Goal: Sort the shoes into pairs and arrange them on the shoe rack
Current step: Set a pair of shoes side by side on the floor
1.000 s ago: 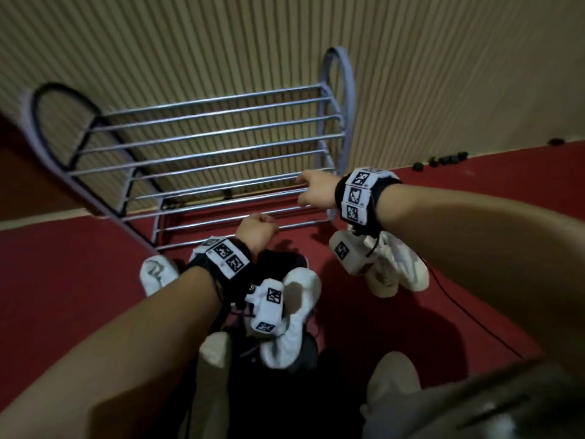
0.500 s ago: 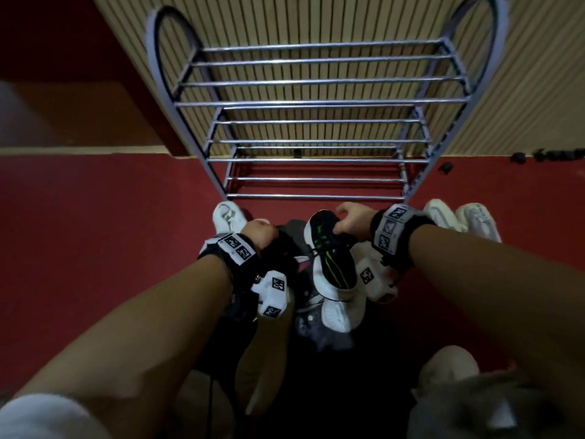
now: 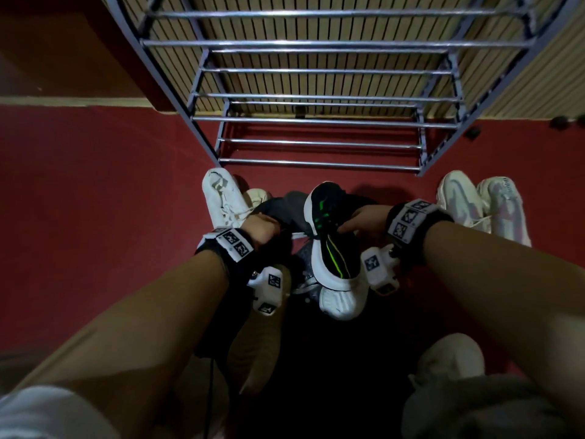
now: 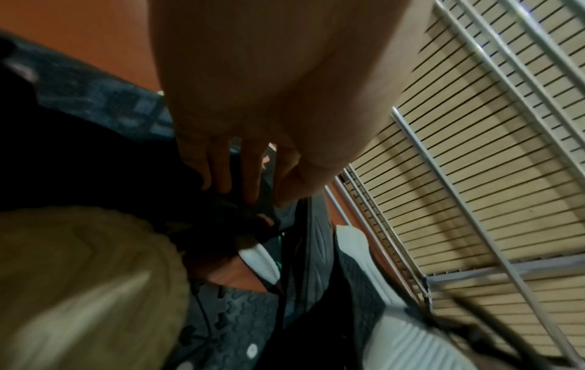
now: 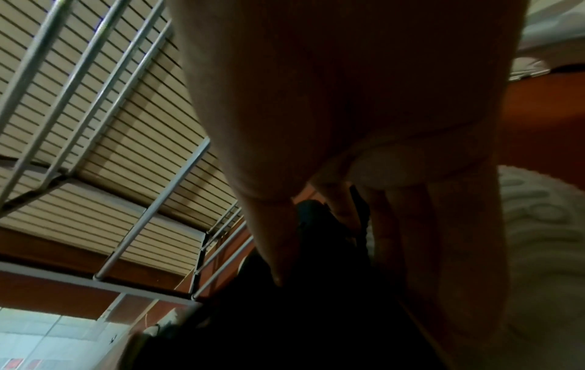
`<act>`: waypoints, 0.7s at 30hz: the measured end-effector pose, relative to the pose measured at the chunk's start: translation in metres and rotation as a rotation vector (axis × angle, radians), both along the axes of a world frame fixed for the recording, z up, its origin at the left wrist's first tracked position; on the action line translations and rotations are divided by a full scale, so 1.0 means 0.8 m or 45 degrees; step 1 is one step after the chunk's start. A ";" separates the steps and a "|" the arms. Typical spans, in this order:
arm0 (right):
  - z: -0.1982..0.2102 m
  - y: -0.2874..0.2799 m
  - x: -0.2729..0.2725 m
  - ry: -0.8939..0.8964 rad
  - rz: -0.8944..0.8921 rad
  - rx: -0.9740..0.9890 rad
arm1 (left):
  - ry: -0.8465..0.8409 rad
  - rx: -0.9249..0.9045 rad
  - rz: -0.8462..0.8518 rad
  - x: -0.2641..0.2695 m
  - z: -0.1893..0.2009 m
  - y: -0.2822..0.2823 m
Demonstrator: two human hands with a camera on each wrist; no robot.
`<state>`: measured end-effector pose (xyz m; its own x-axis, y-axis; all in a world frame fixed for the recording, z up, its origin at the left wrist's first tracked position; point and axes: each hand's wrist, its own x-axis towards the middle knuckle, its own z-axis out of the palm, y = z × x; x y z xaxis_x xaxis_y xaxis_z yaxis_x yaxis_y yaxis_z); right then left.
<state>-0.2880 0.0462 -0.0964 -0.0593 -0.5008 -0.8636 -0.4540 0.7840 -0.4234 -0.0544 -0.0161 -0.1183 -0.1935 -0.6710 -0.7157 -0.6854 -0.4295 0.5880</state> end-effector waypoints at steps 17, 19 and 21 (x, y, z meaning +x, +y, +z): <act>0.012 0.002 0.030 0.296 0.142 -0.118 | 0.182 0.116 0.600 0.068 0.053 -0.012; 0.019 0.001 0.034 0.246 0.011 -0.168 | 0.186 0.105 0.618 0.080 0.059 -0.010; 0.024 -0.005 0.040 0.155 -0.139 -0.174 | 0.205 0.099 0.616 0.090 0.067 -0.008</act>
